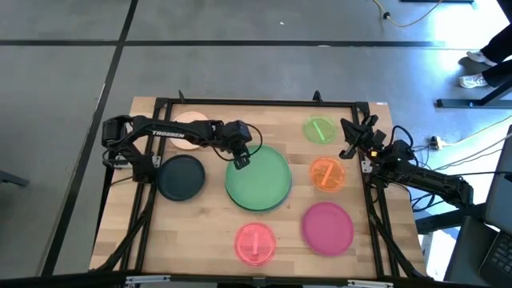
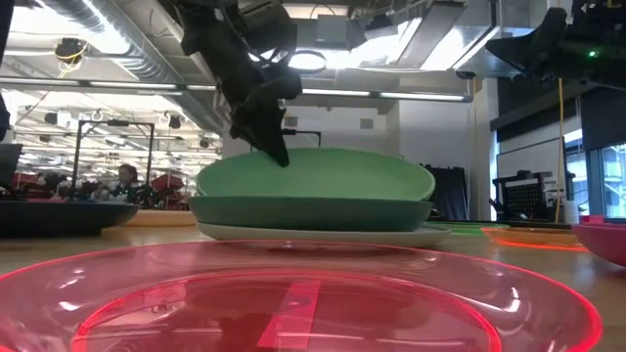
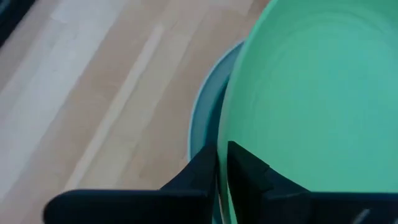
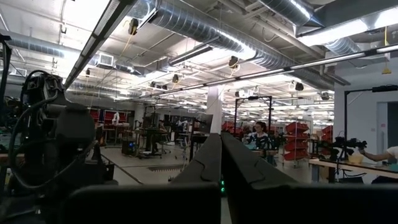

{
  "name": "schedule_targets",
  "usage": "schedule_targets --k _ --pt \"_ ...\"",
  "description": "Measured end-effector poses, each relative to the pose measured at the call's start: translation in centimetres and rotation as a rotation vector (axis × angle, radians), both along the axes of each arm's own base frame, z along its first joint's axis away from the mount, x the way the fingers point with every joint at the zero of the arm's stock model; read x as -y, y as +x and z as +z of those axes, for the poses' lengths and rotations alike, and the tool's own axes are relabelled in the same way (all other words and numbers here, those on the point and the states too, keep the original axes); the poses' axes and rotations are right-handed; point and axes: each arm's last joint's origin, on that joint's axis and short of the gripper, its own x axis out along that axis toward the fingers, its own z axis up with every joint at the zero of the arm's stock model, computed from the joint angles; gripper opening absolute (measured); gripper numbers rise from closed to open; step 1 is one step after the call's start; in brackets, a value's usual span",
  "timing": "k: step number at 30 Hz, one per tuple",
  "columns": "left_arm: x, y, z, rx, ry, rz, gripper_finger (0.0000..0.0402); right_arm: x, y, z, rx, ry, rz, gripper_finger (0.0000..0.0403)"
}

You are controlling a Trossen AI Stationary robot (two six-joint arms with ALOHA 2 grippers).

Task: Stack plastic plates
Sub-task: Stack the green plate on top of the dark green plate

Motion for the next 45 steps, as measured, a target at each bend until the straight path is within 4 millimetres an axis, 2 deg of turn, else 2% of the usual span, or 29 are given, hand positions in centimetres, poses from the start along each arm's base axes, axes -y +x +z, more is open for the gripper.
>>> schedule_targets --k 7,10,15,18,23,28,33,39,45 --pt "-0.1 0.1 0.2 0.007 0.053 -0.017 0.0091 0.0 0.0 0.0 -0.001 0.000 0.000 0.0002" --pt "0.1 -0.2 0.9 0.023 0.057 -0.022 0.0105 0.0 0.0 0.0 -0.002 -0.002 -0.002 0.0002" --pt "1.8 0.4 1.2 0.058 0.042 -0.140 0.0110 0.0 0.0 0.0 -0.002 -0.003 -0.003 0.0002" --pt "3.3 1.3 0.4 0.075 -0.007 -0.221 0.0110 0.0 0.0 0.0 -0.002 -0.003 -0.002 0.0002" --pt "5.6 2.8 -2.3 0.031 -0.021 -0.290 0.0110 0.0 0.0 0.0 -0.001 -0.003 -0.003 0.0002" --pt "6.9 3.7 -5.7 -0.049 -0.048 -0.334 0.0110 0.0 0.0 0.0 -0.001 -0.002 -0.004 0.0002" --pt "7.0 3.9 -6.3 -0.056 -0.049 -0.335 0.0110 0.0 0.0 0.0 0.002 -0.003 -0.004 0.0002" --pt "5.9 3.9 -6.2 -0.049 -0.008 -0.284 0.0110 0.0 0.0 0.0 0.002 -0.003 -0.005 0.0002" --pt "5.8 4.1 -6.6 -0.032 -0.088 -0.333 0.0110 0.0 0.0 0.0 -0.001 -0.002 -0.006 0.0002"
